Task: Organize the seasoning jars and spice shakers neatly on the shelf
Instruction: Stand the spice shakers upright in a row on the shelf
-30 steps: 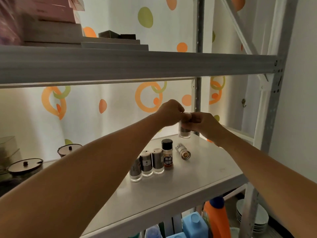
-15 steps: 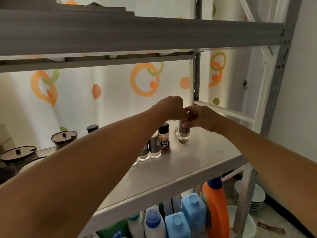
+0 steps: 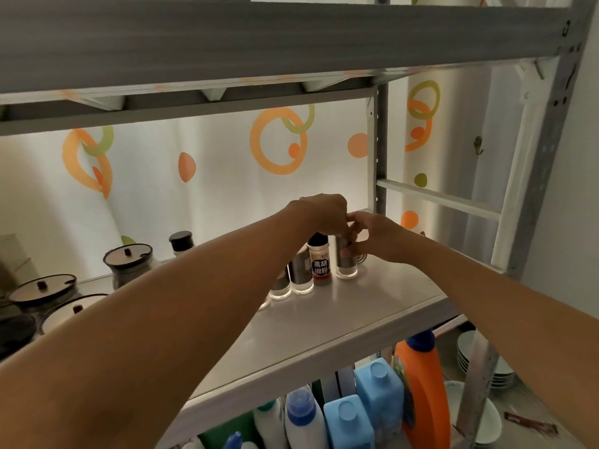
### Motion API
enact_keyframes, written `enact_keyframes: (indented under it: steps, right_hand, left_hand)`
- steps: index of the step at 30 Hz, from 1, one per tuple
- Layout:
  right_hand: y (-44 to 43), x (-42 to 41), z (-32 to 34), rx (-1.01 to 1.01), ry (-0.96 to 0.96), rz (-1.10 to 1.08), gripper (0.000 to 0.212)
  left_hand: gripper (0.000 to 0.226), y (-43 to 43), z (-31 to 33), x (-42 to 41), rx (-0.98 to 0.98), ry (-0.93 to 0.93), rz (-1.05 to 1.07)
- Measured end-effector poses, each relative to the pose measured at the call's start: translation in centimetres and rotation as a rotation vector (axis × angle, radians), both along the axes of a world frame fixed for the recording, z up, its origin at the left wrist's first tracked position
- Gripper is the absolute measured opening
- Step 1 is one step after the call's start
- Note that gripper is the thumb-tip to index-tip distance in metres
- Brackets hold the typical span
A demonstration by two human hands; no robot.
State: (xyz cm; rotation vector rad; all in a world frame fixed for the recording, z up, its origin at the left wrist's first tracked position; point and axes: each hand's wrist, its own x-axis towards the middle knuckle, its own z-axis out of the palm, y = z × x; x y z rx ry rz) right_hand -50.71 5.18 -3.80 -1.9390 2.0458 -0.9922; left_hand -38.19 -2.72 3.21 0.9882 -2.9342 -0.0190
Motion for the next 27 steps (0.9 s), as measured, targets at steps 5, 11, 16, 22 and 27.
enact_keyframes:
  steps: [5,11,16,22,27]
  right_hand:
    - [-0.6,0.5,-0.8,-0.042,0.006,0.024,0.057]
    - [-0.3,0.4,-0.1,0.044,-0.043,0.044,0.064]
    - [1.3,-1.1,2.0,0.094,-0.276,0.051,0.052]
    - [1.9,-1.6,2.4,-0.006,-0.290,-0.080,0.041]
    - [1.6,-1.5,2.1,-0.011,-0.287,-0.142,0.037]
  left_hand:
    - [0.018,-0.6,0.1,0.2,0.026,-0.023,-0.023]
    - [0.021,-0.8,0.2,-0.1,0.072,-0.011,-0.011]
    - [0.036,-0.9,0.2,0.0,0.059,-0.019,-0.009]
    - [0.038,-0.6,0.1,-0.1,0.026,-0.055,-0.020]
    - [0.033,-0.9,0.4,-0.5,0.053,-0.072,-0.006]
